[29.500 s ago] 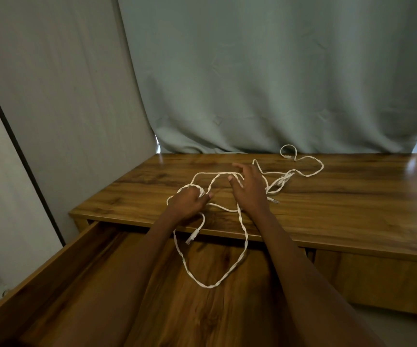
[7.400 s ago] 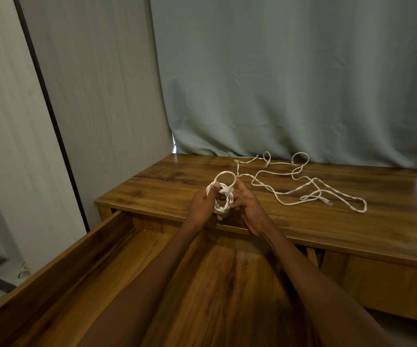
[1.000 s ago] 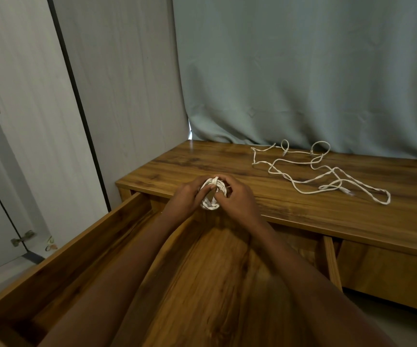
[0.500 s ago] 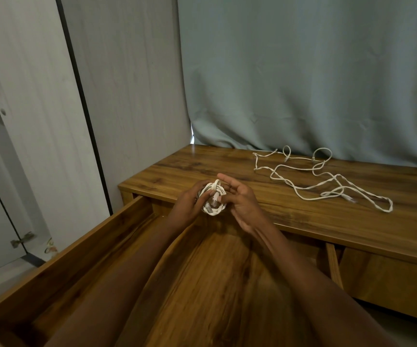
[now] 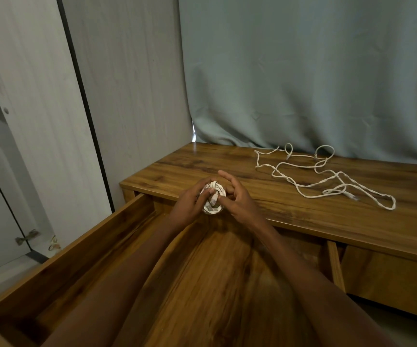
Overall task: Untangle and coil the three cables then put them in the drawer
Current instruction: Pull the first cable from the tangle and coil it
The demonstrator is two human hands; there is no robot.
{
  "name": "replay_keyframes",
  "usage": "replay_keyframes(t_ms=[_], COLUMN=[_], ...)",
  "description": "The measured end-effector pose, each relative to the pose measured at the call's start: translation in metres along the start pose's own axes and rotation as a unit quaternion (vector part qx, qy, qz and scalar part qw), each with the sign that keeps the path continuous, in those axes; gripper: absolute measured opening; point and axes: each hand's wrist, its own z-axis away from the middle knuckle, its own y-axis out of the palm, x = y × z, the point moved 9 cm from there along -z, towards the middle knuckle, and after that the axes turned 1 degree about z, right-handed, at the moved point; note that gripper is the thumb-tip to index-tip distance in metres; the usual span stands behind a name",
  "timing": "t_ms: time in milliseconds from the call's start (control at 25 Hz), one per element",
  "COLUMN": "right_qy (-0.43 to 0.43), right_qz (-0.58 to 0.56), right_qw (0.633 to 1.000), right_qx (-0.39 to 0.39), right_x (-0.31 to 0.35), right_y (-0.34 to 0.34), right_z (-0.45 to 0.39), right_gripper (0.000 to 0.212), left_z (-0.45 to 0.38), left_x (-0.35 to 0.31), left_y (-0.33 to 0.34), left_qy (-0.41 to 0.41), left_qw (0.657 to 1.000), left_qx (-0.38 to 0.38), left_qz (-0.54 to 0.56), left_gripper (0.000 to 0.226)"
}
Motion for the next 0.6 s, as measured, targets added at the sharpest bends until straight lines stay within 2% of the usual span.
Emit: replay_keyframes(t_ms=[80, 160, 280, 360, 480, 560, 600], right_qy=[0.012, -0.009, -0.144, -0.195, -0.229, -0.241, -0.230], right_qz=[0.099, 0.234, 0.383, 0.432, 0.470, 0.469, 0.447], right_qw=[0.995, 0.972, 0.910, 0.874, 0.840, 0.839, 0.855], right_qx=[0.018, 0.019, -0.058, -0.108, -0.145, -0.136, -0.129], right_x=[-0.002, 0.001, 0.022, 0.028, 0.031, 0.033, 0.034], right_y=[0.000, 0.001, 0.002, 0.002, -0.001, -0.001, -0.002], right_z=[0.004, 0.007, 0.009, 0.011, 0.014, 0.015, 0.015], right_gripper=[0.066, 0.060, 0.032, 0.027, 0.029, 0.026, 0.024], left_z=[0.000, 0.000, -0.003, -0.003, -0.002, -0.002, -0.003], left_x=[0.008, 0.019, 0.033, 0.035, 0.034, 0.034, 0.034], left_y=[0.000, -0.002, -0.007, -0.008, -0.008, -0.010, -0.011], left_qy=[-0.018, -0.039, -0.065, -0.076, -0.088, -0.097, -0.101], left_qw=[1.000, 0.999, 0.998, 0.997, 0.995, 0.993, 0.992], left_qx=[0.006, 0.006, -0.004, -0.011, -0.031, -0.063, -0.077], left_qz=[-0.004, -0.010, -0.012, -0.010, -0.020, -0.014, -0.005], left_gripper=[0.029, 0.028, 0.029, 0.029, 0.029, 0.028, 0.026])
